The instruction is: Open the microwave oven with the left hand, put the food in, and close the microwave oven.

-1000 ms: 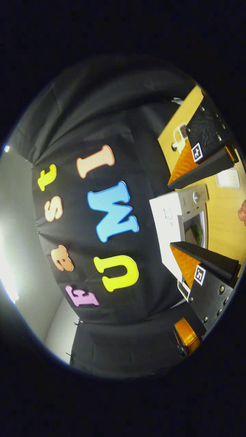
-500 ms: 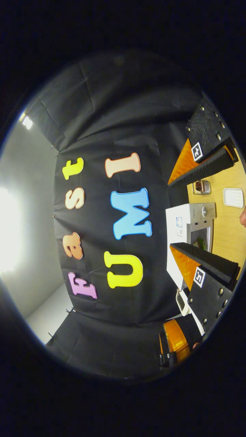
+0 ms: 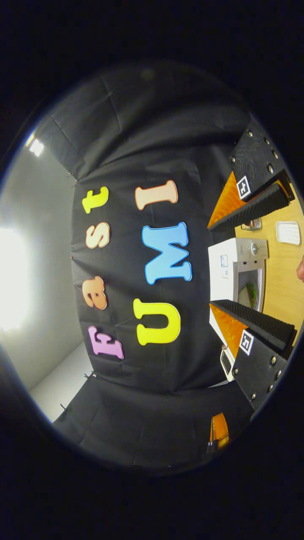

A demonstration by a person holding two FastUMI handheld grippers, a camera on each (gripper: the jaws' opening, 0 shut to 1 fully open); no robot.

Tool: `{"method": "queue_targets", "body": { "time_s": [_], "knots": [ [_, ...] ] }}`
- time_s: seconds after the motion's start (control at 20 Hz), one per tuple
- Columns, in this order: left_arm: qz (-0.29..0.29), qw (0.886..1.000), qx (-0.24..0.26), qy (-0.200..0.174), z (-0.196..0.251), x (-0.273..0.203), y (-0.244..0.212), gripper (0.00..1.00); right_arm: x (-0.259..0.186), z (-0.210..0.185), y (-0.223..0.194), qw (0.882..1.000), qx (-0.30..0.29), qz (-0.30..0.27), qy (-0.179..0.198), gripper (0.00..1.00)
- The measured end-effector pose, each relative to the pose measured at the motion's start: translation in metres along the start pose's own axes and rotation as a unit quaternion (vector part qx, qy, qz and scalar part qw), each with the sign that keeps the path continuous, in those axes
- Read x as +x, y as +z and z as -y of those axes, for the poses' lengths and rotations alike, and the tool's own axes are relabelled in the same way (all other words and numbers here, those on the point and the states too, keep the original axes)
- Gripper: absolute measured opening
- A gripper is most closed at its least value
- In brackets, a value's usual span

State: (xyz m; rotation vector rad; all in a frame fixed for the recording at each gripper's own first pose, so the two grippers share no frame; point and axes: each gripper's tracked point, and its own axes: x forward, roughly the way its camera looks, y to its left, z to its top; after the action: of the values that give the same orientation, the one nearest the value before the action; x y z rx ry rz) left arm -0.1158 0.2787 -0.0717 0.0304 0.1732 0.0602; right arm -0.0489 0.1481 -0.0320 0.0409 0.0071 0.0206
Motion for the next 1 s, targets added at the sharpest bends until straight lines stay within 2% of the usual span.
{"method": "queue_targets", "body": {
  "time_s": [0.2,0.4,0.45,0.5,0.55,0.65,0.75,0.8,0.85,0.9,1.0],
  "knots": [
    [-0.047,0.998,-0.019,0.037,-0.054,-0.022,-0.044,0.07,-0.002,-0.007,-0.005,1.000,-0.006,-0.010,0.006,0.96],
    [-0.116,0.991,-0.037,0.060,-0.097,-0.032,-0.115,0.07,-0.005,-0.005,-0.001,1.000,-0.012,-0.011,0.002,0.96],
    [-0.138,0.988,-0.044,0.051,-0.096,-0.033,-0.133,0.07,-0.004,-0.004,-0.001,1.000,-0.014,-0.011,0.000,0.96],
    [-0.155,0.986,-0.048,0.045,-0.092,-0.035,-0.146,0.02,-0.002,-0.003,-0.002,1.000,-0.014,-0.013,-0.001,0.96],
    [-0.165,0.984,-0.048,0.040,-0.088,-0.035,-0.155,0.07,-0.001,-0.003,-0.002,1.000,-0.013,-0.015,-0.001,0.96],
    [-0.181,0.982,-0.042,0.024,-0.071,-0.033,-0.169,0.07,0.007,-0.005,-0.003,1.000,-0.010,-0.018,0.001,0.96],
    [-0.182,0.982,-0.039,0.013,-0.055,-0.031,-0.169,0.07,0.015,-0.008,-0.003,1.000,-0.012,-0.019,0.008,0.96],
    [-0.182,0.983,-0.039,0.007,-0.046,-0.031,-0.167,0.03,0.017,-0.010,-0.005,1.000,-0.014,-0.019,0.013,0.96],
    [-0.181,0.983,-0.032,0.015,-0.044,-0.027,-0.166,0.03,0.019,-0.011,-0.004,1.000,-0.015,-0.017,0.019,0.96],
    [-0.184,0.982,-0.037,0.010,-0.035,-0.029,-0.166,0.07,0.023,-0.011,-0.006,0.999,-0.014,-0.017,0.023,0.96],
    [-0.188,0.981,-0.056,-0.005,-0.010,-0.030,-0.164,0.07,0.029,-0.010,-0.010,0.999,-0.007,-0.023,0.031,0.96]
  ]
}}
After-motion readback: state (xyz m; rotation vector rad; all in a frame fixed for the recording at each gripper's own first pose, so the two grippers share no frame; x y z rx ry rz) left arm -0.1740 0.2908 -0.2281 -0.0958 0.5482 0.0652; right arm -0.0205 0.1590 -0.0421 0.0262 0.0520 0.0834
